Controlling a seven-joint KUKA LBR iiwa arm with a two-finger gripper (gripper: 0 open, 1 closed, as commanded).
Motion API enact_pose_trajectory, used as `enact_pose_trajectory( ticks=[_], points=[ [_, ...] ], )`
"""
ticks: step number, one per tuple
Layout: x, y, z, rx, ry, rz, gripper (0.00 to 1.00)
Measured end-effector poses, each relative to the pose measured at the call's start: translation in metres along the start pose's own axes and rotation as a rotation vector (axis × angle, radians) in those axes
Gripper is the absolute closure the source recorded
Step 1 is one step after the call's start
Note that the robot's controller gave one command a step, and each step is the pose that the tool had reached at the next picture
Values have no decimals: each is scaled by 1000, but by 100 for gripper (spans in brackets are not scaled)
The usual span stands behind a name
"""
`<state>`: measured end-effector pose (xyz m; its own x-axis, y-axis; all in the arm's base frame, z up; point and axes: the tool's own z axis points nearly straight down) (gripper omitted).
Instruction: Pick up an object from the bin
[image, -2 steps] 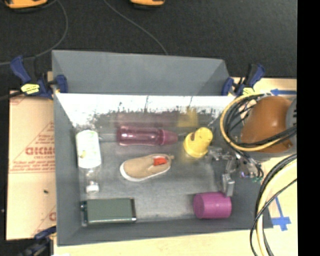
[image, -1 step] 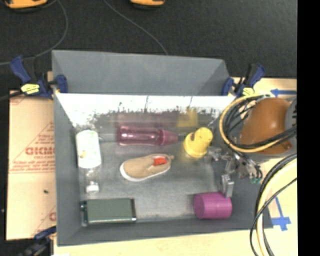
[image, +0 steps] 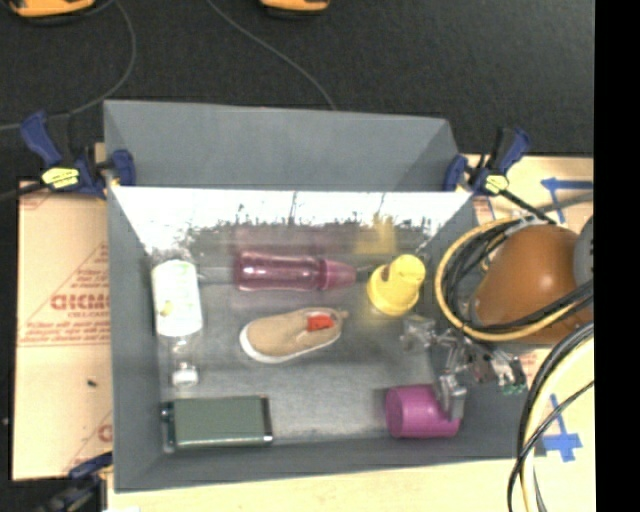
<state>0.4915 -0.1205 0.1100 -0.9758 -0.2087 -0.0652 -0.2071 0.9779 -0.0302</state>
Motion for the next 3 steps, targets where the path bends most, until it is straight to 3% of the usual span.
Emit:
enact_pose_trajectory(
  ticks=[1, 2, 3],
  points=[
    [-17, -19, 8, 4, -3, 2, 0],
    [-9, 15, 7, 60, -54, -235, 100],
    [-10, 15, 7, 60, -54, -236, 100]
  ],
)
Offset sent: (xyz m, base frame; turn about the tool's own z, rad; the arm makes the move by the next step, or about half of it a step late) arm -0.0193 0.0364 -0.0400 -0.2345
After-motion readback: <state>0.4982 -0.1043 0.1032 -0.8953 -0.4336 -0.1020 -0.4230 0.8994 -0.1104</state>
